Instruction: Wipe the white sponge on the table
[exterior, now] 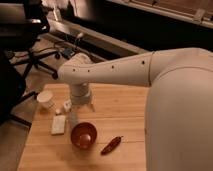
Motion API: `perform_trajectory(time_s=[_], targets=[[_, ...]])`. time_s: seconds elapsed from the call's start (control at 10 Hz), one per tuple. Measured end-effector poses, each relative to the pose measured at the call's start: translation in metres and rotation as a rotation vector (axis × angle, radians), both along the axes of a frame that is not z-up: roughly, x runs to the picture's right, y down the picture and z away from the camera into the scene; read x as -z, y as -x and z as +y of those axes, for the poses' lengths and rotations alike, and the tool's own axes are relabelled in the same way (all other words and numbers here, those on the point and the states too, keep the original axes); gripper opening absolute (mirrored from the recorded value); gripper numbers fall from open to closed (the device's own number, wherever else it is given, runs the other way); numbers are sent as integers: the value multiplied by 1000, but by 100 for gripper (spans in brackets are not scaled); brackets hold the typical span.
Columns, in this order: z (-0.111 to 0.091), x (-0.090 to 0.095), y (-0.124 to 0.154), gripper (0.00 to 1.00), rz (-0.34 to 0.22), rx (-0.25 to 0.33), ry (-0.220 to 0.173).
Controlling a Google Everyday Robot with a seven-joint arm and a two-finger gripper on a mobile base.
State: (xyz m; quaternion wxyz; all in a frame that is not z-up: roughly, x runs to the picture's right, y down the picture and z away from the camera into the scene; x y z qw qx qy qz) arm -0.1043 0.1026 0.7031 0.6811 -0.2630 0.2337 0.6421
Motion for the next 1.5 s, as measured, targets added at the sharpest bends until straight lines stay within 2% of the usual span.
perform_trajectory(time_s=[0.7, 0.8, 1.1, 1.3, 1.5], targets=[[0, 0, 0, 65, 0, -1, 0], [1, -1, 0, 65, -6, -7, -7], [3, -10, -10, 65, -11, -15, -69], [6, -16, -7, 65, -18, 30, -94], [12, -22, 10, 65, -71, 100, -101]])
